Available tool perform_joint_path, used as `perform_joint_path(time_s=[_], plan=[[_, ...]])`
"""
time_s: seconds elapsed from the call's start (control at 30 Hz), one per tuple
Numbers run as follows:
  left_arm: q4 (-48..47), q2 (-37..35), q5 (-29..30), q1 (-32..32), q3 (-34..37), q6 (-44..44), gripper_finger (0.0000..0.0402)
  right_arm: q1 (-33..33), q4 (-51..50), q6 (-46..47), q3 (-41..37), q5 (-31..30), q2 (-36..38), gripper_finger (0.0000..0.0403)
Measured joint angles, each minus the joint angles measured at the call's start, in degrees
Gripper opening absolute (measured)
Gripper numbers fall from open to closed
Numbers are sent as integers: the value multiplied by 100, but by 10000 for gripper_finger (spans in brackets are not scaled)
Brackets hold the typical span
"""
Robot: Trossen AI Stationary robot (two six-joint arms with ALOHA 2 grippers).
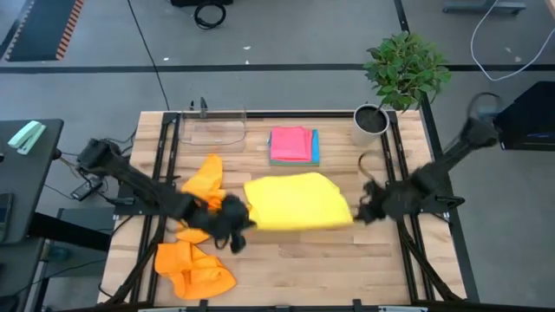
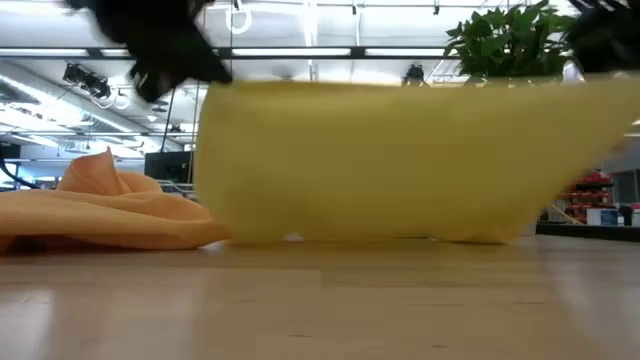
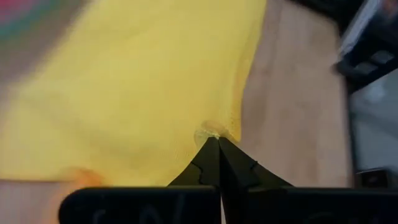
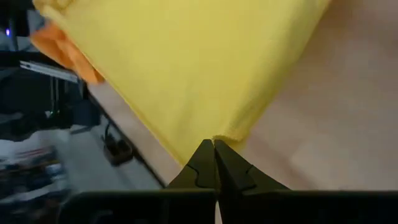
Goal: Fold microfiber towels
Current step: Fold the yellow towel
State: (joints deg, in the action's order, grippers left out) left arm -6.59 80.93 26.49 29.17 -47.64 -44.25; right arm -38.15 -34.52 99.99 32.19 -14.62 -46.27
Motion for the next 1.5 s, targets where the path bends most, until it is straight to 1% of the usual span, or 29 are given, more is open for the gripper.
perform_joint_path(time_s=[0.07, 0.13, 0.23, 0.3, 0.4, 0.53, 0.6, 0.67, 0.77, 0.83, 0.87, 0.93, 0.97, 1.03, 1.1, 1.13, 1.2, 1.27, 1.4, 1.5], plan=[[1002, 330, 229, 299, 423, -583, 1, -597, 844, 919, -481, -144, -376, 0], [1837, 696, 333, 481, 596, -1071, 1, -1067, 1306, 1678, -765, -233, -771, 0], [2009, 1099, 335, 592, 548, -1435, 2, -1477, 1654, 2354, -817, -188, -1373, 0], [2092, 1272, 147, 592, 431, -1572, 12, -1581, 1703, 2390, -728, 5, -1686, 1], [2071, 1339, -281, 570, 361, -1619, 46, -1615, 1748, 2288, -595, 363, -1887, 17], [1939, 1244, -1011, 418, 369, -1606, 103, -1569, 1738, 2041, -482, 927, -1889, 64], [1810, 1112, -1401, 298, 374, -1327, 128, -1555, 1771, 1899, -462, 1138, -1802, 91], [1859, 1060, -1497, 140, 360, -1076, 148, -1566, 1735, 1708, -462, 1170, -1641, 115], [1954, 994, -1285, -186, 355, -752, 159, -1528, 1489, 1556, -462, 1066, -1310, 140], [1935, 1018, -1130, -478, 358, -461, 153, -1433, 1112, 1548, -460, 749, -1085, 145], [1986, 1087, -1114, -647, 361, -330, 147, -1373, 789, 1537, -459, 487, -972, 144], [2094, 1227, -1267, -955, 367, -135, 128, -1120, 141, 1364, -460, -6, -846, 130], [2245, 1336, -1448, -1097, 369, 10, 116, -903, -125, 1239, -490, -152, -830, 116], [2470, 1588, -1784, -1339, 354, 132, 88, -363, -336, 778, -680, -257, -817, 73], [2524, 1838, -1958, -1487, 368, 77, 56, 206, -36, 177, -919, -359, -867, 25], [2612, 1974, -2018, -1547, 369, -23, 39, 470, 169, -127, -1043, -375, -860, 13], [2627, 2122, -2171, -1603, 367, -225, 12, 949, 621, -603, -1232, -361, -857, 10], [2715, 2308, -2368, -1583, 318, -388, 10, 1213, 683, -849, -1242, -296, -792, 9], [2652, 2451, -2573, -1387, 294, -565, 20, 1249, 494, -910, -977, -498, -638, 9], [2636, 2456, -2582, -1228, 270, -641, 11, 1341, 59, -659, -905, -450, -579, 9]])
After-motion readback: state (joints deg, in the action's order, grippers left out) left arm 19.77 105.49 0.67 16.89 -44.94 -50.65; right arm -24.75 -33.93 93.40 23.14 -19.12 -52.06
